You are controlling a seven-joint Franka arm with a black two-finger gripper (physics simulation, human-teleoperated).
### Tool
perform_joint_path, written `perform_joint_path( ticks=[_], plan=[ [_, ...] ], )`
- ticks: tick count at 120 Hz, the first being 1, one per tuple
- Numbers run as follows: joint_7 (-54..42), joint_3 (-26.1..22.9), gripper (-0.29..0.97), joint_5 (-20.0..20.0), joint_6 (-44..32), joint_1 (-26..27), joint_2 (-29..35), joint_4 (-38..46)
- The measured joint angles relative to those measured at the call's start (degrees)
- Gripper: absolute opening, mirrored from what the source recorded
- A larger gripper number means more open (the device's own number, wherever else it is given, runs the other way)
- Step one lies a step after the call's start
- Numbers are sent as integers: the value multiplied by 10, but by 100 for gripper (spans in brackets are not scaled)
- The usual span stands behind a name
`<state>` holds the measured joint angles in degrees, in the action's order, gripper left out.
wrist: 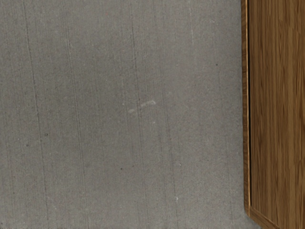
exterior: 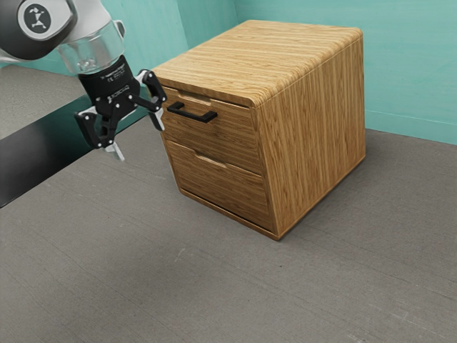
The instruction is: Pull the drawer handle with one arm to open the drawer
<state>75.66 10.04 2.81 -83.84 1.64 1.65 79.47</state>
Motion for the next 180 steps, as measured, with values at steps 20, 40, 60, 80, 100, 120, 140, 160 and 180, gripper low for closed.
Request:
perform_joint_path(
  ticks=[20, 40, 60, 80, 100, 120, 140, 160, 180],
  plan=[
    [4, -2, 66, 0, 0, -6, 1, 0],
    [11, 5, 65, 19, 2, -12, 2, -29],
    [26, 0, 65, 15, 8, -26, 9, -120],
    [42, -4, 65, 36, -21, -17, -11, -117],
    [58, -4, 65, 42, -85, 10, 9, -52],
    [72, 10, 55, 42, -220, 19, 70, 106],
    [62, 41, 49, 0, -344, 19, 90, 191],
    [24, 176, 44, -28, -435, 144, 101, 237],
    [1, 192, 41, -30, -499, 172, 71, 227]
  ],
)
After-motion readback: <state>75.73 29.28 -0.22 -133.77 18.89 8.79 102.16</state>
